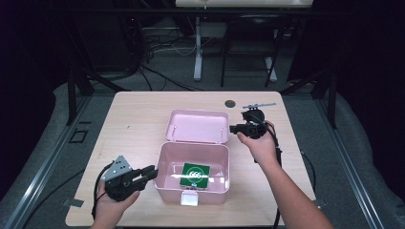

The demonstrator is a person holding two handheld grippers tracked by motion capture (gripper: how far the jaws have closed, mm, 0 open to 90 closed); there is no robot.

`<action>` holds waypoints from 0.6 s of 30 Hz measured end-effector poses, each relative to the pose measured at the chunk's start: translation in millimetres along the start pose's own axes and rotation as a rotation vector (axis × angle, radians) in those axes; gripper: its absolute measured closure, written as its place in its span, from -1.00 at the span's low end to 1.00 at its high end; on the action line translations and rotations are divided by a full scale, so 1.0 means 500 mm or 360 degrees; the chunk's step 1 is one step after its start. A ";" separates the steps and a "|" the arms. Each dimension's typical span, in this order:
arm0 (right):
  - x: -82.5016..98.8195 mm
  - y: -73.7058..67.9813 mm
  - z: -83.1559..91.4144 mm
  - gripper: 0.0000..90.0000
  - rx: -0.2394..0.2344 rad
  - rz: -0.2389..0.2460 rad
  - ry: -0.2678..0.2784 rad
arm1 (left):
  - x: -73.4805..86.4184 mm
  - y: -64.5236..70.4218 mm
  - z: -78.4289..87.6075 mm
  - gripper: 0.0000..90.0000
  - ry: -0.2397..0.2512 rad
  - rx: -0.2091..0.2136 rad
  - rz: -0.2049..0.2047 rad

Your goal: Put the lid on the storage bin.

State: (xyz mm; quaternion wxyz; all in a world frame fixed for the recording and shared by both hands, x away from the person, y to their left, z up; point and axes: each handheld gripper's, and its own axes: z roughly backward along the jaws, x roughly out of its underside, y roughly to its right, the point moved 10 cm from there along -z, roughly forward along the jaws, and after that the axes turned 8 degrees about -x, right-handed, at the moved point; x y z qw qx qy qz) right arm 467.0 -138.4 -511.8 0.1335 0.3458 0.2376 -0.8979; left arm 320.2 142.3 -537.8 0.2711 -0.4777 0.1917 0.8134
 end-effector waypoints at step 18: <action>-0.032 0.046 -0.070 0.55 0.0075 -0.0180 -0.0079 | 0.001 0.001 -0.001 0.68 0.0033 -0.0006 0.0011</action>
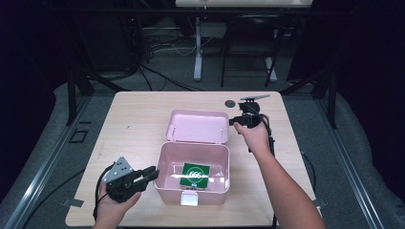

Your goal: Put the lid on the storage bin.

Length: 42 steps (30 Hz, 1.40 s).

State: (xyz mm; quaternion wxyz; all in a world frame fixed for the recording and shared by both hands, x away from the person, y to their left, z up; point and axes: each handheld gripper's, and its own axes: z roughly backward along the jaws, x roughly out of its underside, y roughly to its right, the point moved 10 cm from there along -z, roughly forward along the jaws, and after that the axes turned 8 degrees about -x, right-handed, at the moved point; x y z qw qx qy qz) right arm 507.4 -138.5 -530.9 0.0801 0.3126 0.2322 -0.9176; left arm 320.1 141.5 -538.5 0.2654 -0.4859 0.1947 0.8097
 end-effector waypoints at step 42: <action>-0.016 -0.007 -0.085 0.83 0.0130 -0.0089 -0.0116 | 0.003 -0.001 0.007 0.68 -0.0009 -0.0009 -0.0030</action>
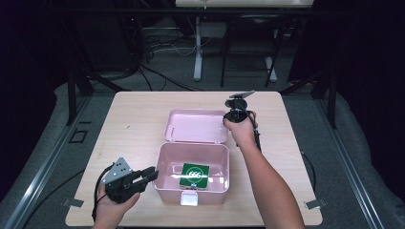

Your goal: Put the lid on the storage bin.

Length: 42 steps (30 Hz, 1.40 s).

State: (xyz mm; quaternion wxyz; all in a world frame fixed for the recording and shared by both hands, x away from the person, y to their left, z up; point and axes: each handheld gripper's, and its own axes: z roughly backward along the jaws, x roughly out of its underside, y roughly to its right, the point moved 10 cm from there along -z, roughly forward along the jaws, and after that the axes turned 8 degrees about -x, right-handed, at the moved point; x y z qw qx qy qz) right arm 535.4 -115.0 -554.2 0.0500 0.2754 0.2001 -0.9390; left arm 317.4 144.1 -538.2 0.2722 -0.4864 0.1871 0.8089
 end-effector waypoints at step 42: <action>-0.037 -0.069 0.139 0.93 -0.0091 0.0194 0.0368 | 0.003 0.000 0.001 0.66 0.0016 -0.0004 0.0038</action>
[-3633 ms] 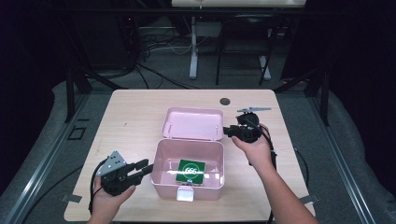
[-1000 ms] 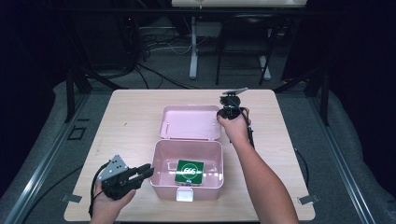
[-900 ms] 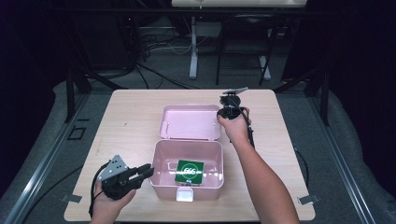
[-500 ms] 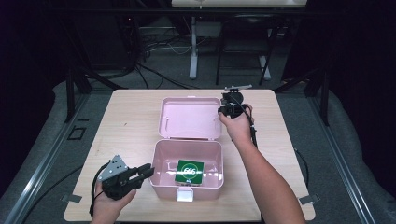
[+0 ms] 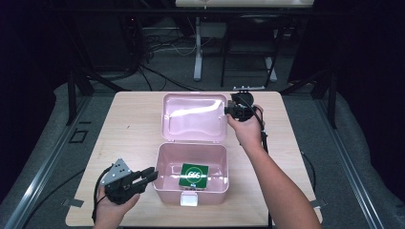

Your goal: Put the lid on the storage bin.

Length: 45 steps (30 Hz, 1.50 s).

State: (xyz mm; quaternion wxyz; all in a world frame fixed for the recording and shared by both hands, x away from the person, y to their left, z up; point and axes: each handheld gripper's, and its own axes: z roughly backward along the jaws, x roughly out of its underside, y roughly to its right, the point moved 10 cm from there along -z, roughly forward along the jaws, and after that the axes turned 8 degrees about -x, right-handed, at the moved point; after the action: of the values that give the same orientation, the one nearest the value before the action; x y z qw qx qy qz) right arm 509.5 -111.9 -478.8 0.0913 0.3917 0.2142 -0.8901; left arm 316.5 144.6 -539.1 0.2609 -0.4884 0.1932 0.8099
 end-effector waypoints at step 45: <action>0.038 -0.079 0.147 0.95 -0.0045 0.0319 0.0340 | 0.000 0.001 -0.001 0.67 0.0003 -0.0021 0.0021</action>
State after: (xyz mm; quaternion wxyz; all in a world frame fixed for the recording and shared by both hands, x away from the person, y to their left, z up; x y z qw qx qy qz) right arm 435.2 -109.8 -436.1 0.1618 0.5024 0.1951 -0.8266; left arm 316.5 144.0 -539.2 0.2521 -0.4896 0.1912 0.8125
